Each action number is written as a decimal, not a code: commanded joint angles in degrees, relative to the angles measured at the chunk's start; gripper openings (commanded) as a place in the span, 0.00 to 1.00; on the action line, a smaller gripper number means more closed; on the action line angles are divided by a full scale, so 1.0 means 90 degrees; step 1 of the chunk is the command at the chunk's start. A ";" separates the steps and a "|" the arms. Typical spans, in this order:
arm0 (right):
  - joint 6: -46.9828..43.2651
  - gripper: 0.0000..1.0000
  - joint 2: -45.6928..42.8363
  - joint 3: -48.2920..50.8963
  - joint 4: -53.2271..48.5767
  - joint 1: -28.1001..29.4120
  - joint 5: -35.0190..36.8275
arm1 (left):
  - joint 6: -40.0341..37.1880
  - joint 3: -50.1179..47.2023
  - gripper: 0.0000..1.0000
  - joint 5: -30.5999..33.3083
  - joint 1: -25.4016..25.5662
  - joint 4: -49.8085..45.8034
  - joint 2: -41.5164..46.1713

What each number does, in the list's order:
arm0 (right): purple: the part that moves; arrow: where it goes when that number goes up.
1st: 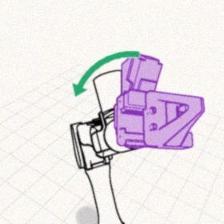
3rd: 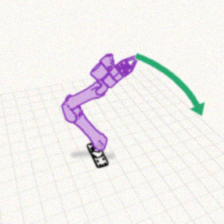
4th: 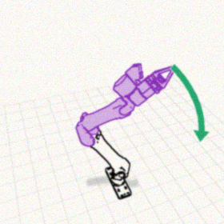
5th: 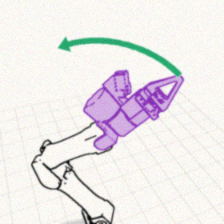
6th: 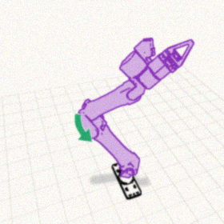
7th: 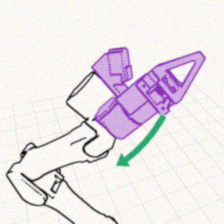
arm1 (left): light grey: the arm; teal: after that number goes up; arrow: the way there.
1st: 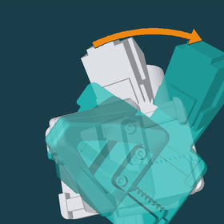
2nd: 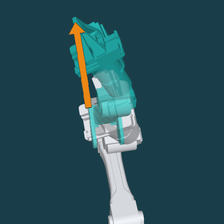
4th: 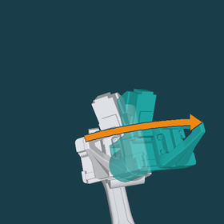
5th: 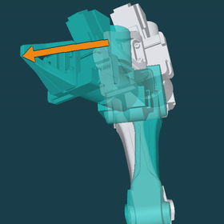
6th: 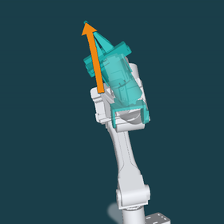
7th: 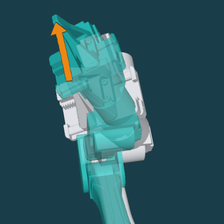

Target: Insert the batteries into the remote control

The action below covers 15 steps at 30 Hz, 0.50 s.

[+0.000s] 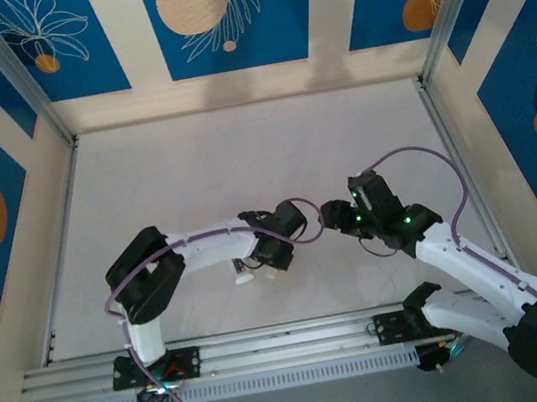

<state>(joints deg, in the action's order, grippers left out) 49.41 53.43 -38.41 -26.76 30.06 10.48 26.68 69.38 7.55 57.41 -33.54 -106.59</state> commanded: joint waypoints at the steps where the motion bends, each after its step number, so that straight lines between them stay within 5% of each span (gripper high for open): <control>1: 0.0068 0.60 -0.0131 0.0045 -0.0089 -0.0035 0.0006 | 0.0389 0.0185 0.24 0.0616 -0.0131 -0.0209 0.0685; 15: 0.0328 0.68 -0.0115 0.0111 -0.0182 -0.0296 0.0017 | 0.1900 -0.0323 0.26 0.2136 -0.1320 -0.0668 0.1931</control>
<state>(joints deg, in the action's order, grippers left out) 50.89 53.04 -38.39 -26.81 28.21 10.50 39.05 68.62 23.18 47.40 -37.54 -90.02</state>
